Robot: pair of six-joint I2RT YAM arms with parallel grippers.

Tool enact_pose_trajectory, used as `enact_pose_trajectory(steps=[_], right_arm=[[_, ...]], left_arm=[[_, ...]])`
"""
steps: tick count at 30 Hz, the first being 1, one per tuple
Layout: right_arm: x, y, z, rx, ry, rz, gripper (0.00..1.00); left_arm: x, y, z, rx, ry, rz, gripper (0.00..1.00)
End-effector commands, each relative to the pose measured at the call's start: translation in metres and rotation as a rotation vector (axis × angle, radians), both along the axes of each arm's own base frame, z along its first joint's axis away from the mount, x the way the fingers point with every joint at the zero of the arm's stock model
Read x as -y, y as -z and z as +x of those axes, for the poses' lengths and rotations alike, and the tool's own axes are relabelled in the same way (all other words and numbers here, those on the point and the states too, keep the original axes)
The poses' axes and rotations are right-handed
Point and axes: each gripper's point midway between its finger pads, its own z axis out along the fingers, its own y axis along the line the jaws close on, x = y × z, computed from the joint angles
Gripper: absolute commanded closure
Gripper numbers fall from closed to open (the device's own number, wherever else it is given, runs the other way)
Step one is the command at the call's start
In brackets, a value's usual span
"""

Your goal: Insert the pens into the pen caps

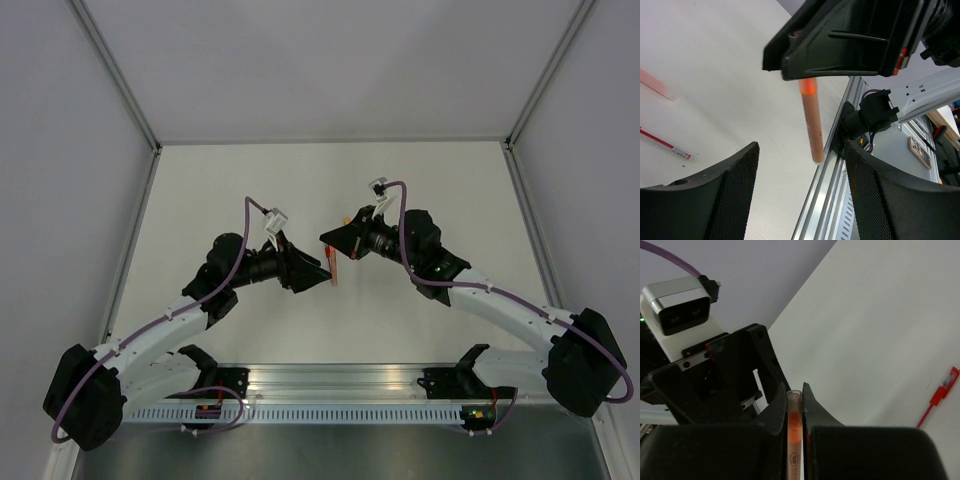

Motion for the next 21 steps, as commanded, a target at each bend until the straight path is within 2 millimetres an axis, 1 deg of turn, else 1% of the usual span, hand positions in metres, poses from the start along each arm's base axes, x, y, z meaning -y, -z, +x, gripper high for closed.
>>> enact_pose_trajectory(steps=[1, 3, 5, 6, 7, 8, 9, 10, 11, 12, 13, 14, 15, 16, 17, 21], right_arm=[[-0.002, -0.038, -0.021, 0.058, -0.076, 0.131, 1.00], [-0.002, -0.043, -0.024, 0.055, -0.083, 0.159, 1.00], [-0.002, -0.043, -0.028, 0.047, -0.088, 0.178, 1.00], [-0.002, -0.046, -0.029, 0.055, -0.092, 0.191, 1.00], [-0.002, -0.046, -0.030, 0.053, -0.090, 0.193, 1.00], [-0.002, -0.044, -0.030, 0.050, -0.089, 0.195, 1.00], [-0.002, -0.048, -0.031, 0.057, -0.091, 0.212, 1.00], [-0.001, -0.042, -0.033, 0.047, -0.090, 0.215, 1.00], [0.000, -0.045, -0.034, 0.061, -0.090, 0.240, 1.00], [0.001, -0.043, -0.035, 0.057, -0.088, 0.250, 1.00], [0.002, -0.035, -0.038, 0.036, -0.088, 0.254, 1.00], [0.002, -0.033, -0.038, 0.034, -0.086, 0.257, 1.00], [0.003, -0.033, -0.038, 0.039, -0.085, 0.261, 1.00], [0.004, -0.029, -0.039, 0.035, -0.082, 0.257, 1.00], [0.004, -0.028, -0.039, 0.037, -0.082, 0.257, 1.00], [0.006, -0.024, -0.043, 0.034, -0.089, 0.258, 1.00]], left_arm=[[0.006, -0.027, 0.007, 0.092, 0.015, -0.050, 0.27], [0.009, -0.031, 0.006, 0.089, 0.028, -0.070, 0.27], [0.012, -0.030, 0.005, 0.065, 0.046, -0.084, 0.27], [0.014, -0.036, 0.005, 0.079, 0.056, -0.106, 0.27], [0.015, -0.037, 0.005, 0.074, 0.063, -0.116, 0.27], [0.018, -0.037, 0.004, 0.056, 0.074, -0.125, 0.29], [0.019, -0.040, 0.004, 0.066, 0.082, -0.139, 0.30], [0.021, -0.038, 0.004, 0.049, 0.091, -0.139, 0.32], [0.024, -0.041, 0.003, 0.050, 0.097, -0.146, 0.36], [0.026, -0.041, 0.002, 0.044, 0.108, -0.149, 0.38], [0.027, -0.044, 0.000, 0.052, 0.127, -0.164, 0.41], [0.031, -0.043, -0.001, 0.031, 0.144, -0.170, 0.45], [0.032, -0.044, -0.002, 0.028, 0.157, -0.178, 0.69], [0.034, -0.048, -0.004, 0.039, 0.174, -0.193, 0.84], [0.035, -0.046, -0.004, 0.018, 0.177, -0.196, 0.98], [0.033, -0.043, 0.004, -0.009, 0.121, -0.203, 0.98]])
